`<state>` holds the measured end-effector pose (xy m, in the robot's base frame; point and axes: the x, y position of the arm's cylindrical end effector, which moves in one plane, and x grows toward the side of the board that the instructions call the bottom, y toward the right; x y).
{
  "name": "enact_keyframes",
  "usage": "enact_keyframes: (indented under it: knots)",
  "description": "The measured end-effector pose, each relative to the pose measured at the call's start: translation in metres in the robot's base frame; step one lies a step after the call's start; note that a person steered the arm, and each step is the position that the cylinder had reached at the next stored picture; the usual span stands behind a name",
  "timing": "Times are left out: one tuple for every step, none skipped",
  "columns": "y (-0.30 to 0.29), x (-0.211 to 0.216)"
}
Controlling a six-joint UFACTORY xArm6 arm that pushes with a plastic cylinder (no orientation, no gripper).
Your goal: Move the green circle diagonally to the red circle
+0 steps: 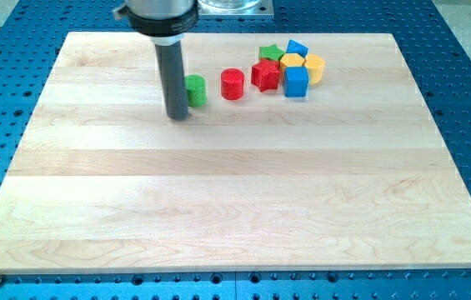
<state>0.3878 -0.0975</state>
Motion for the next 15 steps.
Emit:
enact_keyframes:
  knots:
    - [0.000,-0.001]
    - [0.025,-0.007]
    - [0.046,-0.027]
    - [0.035,-0.049]
    - [0.018,-0.077]
    - [0.032,-0.107]
    - [0.037,-0.119]
    - [0.037,-0.122]
    - [0.049,-0.121]
    - [0.062,-0.097]
    - [0.076,-0.104]
    - [0.081,-0.124]
    - [0.095,-0.137]
    - [0.135,-0.146]
    - [0.176,-0.146]
